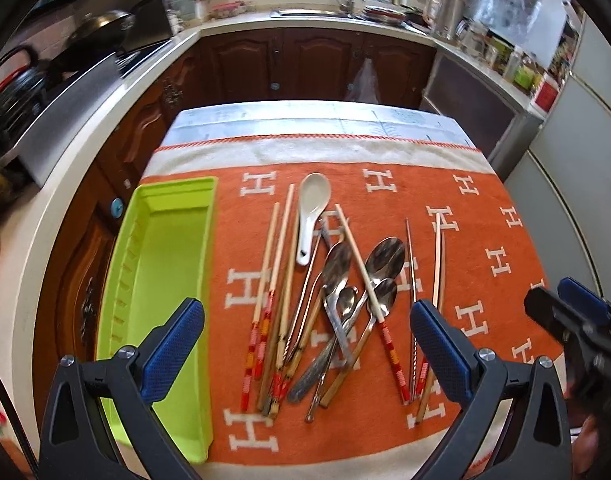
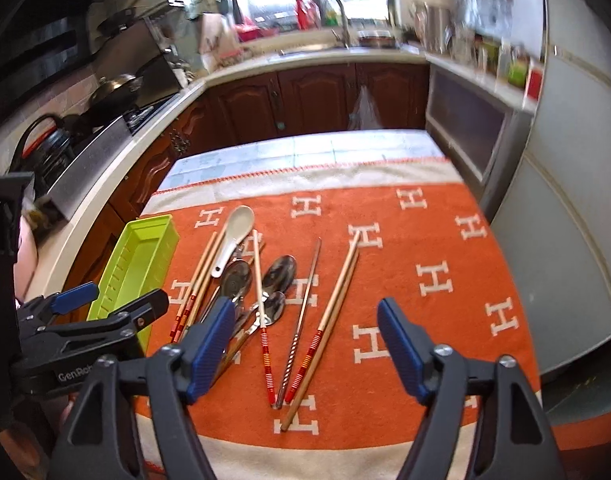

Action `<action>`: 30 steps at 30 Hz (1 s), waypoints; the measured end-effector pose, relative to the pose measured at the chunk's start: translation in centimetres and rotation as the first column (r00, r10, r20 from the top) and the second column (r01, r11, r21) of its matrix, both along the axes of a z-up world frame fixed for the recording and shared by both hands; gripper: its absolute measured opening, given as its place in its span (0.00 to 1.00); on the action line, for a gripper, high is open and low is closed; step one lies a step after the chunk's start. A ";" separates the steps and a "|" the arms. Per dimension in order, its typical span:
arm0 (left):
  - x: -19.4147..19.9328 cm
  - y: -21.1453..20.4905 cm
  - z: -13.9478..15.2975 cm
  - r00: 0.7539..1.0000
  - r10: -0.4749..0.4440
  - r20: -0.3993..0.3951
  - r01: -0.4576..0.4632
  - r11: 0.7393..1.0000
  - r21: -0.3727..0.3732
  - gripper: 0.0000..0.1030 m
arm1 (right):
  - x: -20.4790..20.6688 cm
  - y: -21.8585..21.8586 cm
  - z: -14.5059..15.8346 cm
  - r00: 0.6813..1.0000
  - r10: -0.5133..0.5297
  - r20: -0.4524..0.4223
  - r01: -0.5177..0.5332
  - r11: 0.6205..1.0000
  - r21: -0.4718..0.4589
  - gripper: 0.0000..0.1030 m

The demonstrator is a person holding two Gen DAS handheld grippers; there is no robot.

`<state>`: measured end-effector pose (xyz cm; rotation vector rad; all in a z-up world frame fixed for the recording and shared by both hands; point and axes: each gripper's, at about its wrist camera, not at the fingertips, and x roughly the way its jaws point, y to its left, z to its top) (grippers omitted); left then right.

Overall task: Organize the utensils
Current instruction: 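Grasp a red-banded chopstick with the left tool while the right tool grasps a plain wooden chopstick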

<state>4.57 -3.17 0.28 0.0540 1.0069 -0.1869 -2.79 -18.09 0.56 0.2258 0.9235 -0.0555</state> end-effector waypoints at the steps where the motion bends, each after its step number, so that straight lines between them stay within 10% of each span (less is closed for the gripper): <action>1: 0.6 -0.5 -0.3 1.000 -0.017 -0.010 0.017 1.000 0.001 0.95 | 0.6 -1.0 -0.4 1.000 -0.011 -0.015 0.011 1.000 0.020 0.65; 13: 5.6 -3.8 -7.0 0.965 -0.093 -0.247 0.058 0.988 -0.145 0.32 | 6.5 -4.9 -9.0 0.967 -0.011 -0.255 0.057 0.983 0.177 0.29; 30: 5.9 -6.8 -8.8 0.945 -0.176 -0.276 0.114 0.967 -0.227 0.24 | 8.9 -1.8 -13.6 0.924 -0.008 -0.382 0.038 0.997 0.071 0.12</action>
